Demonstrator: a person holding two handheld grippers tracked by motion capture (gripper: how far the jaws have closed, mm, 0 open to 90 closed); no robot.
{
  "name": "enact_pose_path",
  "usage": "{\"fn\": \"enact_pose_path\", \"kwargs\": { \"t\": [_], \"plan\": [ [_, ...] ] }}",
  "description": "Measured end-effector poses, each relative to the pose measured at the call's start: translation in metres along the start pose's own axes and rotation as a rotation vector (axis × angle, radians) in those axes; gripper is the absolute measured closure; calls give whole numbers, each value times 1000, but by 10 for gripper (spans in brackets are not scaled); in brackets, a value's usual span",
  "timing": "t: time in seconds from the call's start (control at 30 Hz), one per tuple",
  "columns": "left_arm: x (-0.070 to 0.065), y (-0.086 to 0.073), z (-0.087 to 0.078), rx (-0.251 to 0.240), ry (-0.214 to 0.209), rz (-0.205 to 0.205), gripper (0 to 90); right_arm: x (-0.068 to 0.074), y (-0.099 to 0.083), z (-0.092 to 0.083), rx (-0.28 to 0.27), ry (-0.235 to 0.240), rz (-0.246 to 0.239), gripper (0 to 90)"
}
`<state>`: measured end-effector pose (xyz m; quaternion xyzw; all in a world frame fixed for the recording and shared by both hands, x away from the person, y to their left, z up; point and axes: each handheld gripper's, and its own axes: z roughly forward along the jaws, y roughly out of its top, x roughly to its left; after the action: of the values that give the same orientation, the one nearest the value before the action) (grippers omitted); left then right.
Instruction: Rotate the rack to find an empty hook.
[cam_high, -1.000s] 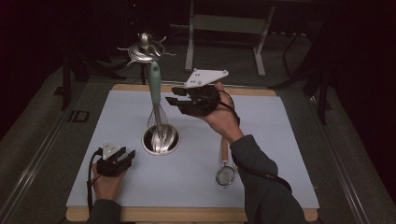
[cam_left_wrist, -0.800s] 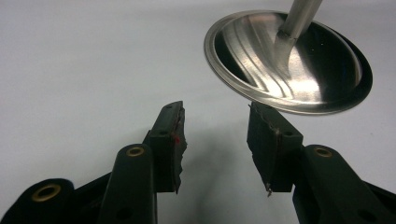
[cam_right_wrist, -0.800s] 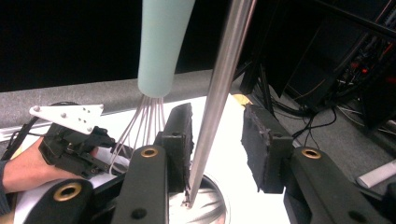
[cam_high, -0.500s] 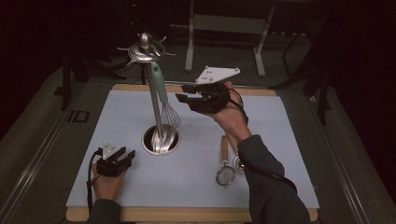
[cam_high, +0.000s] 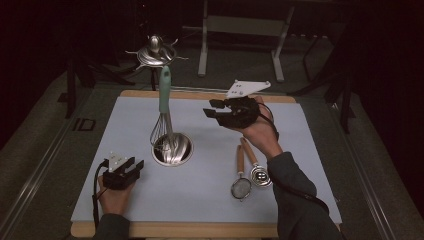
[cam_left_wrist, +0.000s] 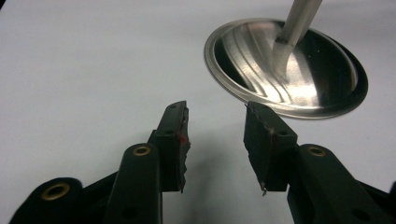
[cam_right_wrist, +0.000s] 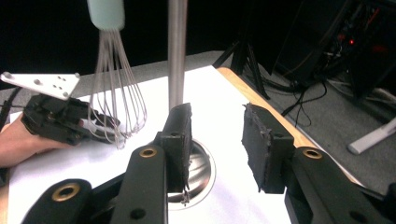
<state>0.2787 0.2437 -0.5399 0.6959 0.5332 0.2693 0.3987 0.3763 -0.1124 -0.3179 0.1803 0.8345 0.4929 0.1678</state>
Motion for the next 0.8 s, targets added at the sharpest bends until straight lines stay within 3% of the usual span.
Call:
{"fn": "enact_pose_path", "kwargs": {
  "t": [0.13, 0.23, 0.4, 0.6, 0.73, 0.8],
  "plan": [
    [-6, 0, -3, 1, 20, 12, 634, -5, -15, 1, 21, -1, 30, 616],
    [-11, 5, -6, -7, 19, 28, 664, -6, -25, 2, 51, -4, 21, 613],
    [-16, 19, -19, -67, 9, 22, 706, -7, -43, 1, 90, -11, 35, 605],
    [-15, 40, -32, -136, -51, -8, 717, -9, -59, 2, 116, -9, 72, 599],
    [-17, 56, -41, -207, -102, -6, 772, -8, -71, 8, 159, -25, 72, 590],
    [-21, 63, -45, -246, -137, 14, 829, -6, -77, 11, 170, -43, 64, 582]
  ]
}}
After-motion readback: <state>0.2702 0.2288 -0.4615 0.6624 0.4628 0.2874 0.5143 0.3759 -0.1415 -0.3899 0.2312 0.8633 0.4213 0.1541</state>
